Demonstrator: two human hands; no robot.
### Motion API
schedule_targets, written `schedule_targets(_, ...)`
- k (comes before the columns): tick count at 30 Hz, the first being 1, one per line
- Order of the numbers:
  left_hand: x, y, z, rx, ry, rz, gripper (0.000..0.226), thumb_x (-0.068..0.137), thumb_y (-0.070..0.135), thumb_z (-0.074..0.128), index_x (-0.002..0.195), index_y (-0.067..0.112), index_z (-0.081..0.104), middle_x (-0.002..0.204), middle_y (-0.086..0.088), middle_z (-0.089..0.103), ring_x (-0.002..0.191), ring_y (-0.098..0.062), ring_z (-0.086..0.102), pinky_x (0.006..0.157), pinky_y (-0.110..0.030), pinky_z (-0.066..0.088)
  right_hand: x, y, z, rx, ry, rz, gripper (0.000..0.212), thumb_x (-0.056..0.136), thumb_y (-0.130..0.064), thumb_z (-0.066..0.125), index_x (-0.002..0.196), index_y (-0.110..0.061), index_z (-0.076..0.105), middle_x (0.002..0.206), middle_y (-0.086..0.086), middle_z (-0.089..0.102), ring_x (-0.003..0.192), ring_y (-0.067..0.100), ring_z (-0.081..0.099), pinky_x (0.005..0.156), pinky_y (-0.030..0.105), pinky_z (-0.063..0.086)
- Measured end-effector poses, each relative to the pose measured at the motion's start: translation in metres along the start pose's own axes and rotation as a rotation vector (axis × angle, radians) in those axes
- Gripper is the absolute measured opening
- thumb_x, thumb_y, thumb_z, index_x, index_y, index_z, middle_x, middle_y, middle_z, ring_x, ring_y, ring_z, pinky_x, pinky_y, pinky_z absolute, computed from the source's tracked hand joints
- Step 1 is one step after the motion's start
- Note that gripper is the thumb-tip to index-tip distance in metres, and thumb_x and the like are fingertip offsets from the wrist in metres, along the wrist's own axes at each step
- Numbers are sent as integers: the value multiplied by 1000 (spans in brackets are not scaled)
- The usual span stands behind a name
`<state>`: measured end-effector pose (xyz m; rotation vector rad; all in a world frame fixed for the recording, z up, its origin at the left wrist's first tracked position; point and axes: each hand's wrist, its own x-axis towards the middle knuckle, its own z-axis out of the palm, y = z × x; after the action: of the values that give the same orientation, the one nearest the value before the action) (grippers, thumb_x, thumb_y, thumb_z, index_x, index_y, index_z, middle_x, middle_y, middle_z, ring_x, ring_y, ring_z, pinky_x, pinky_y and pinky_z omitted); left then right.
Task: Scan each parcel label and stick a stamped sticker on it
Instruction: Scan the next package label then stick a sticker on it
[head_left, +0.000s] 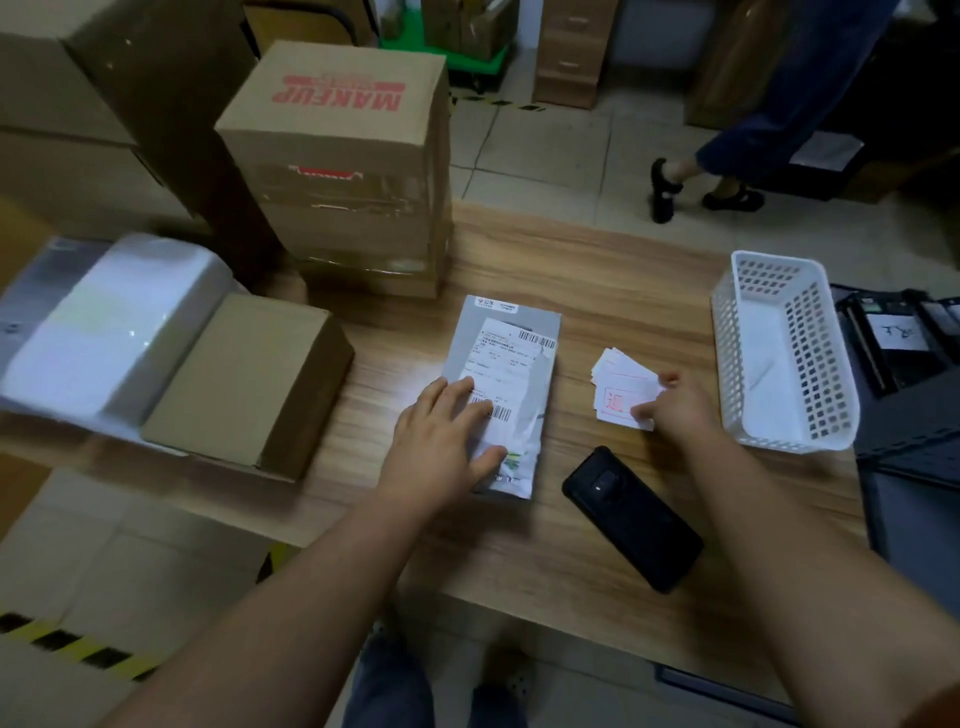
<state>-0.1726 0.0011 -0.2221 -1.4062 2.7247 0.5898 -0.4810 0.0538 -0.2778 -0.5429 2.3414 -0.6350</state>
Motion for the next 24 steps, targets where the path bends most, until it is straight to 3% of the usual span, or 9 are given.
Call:
schedule_targets(4, 0, 3, -2, -2, -18, -5, 61, 91, 59, 50, 144, 31, 41, 160, 5, 20, 148, -20, 7, 116, -37, 16, -1, 7, -11, 60, -82, 79, 36, 79, -6, 78, 111, -9, 64, 111, 11, 67, 94, 26, 60, 84, 35, 48)
schedule_targets(8, 0, 5, -5, 9, -39, -20, 60, 93, 56, 50, 146, 32, 37, 161, 5, 17, 148, -20, 5, 117, -39, 15, -20, 8, -31, 133, -128, 127, 22, 86, -8, 74, 105, -12, 63, 81, 3, 64, 69, 16, 57, 61, 27, 43)
schedule_targets(10, -1, 8, -9, 27, -57, -18, 60, 94, 56, 48, 147, 31, 36, 161, 4, 17, 149, -21, 6, 117, -41, 14, -36, 1, -43, 129, -121, 74, 15, 86, -11, 73, 99, -9, 64, 87, 7, 67, 67, 14, 57, 58, 25, 43)
schedule_targets(13, -2, 17, -18, -4, -26, -9, 64, 92, 57, 51, 147, 29, 35, 160, 2, 20, 148, -22, 9, 118, -40, 13, -69, -17, -62, 258, -230, -28, 18, 91, -16, 68, 104, -5, 71, 93, 8, 71, 72, 16, 57, 69, 27, 44)
schedule_targets(16, -6, 41, -48, -294, 158, 62, 64, 88, 51, 62, 143, 24, 44, 152, 3, 36, 141, -18, 29, 114, -38, 26, -115, -43, -83, 366, -345, -220, 13, 90, -13, 68, 100, -6, 71, 83, 3, 69, 70, 13, 56, 65, 24, 42)
schedule_targets(19, -19, 72, -87, -818, 137, 47, 57, 86, 36, 72, 137, 28, 48, 125, 7, 59, 117, -10, 56, 100, -31, 44, -161, -69, -96, 441, -365, -409, 14, 83, -11, 74, 97, -9, 70, 81, 2, 72, 69, 12, 57, 62, 24, 40)
schedule_targets(22, -36, 96, -119, -1176, 129, -16, 43, 85, 16, 74, 119, 35, 56, 95, -6, 68, 97, -28, 68, 89, -48, 55, -198, -87, -105, 523, -345, -500, 14, 83, -8, 74, 95, -9, 69, 76, 0, 70, 59, 6, 54, 58, 21, 39)
schedule_targets(24, -47, 105, -138, -1299, 187, -35, 39, 87, 3, 69, 116, 26, 58, 91, -11, 71, 94, -29, 71, 88, -47, 56, -216, -92, -109, 641, -370, -520, 10, 85, -6, 71, 94, -9, 68, 72, -3, 68, 57, 6, 54, 57, 20, 39)
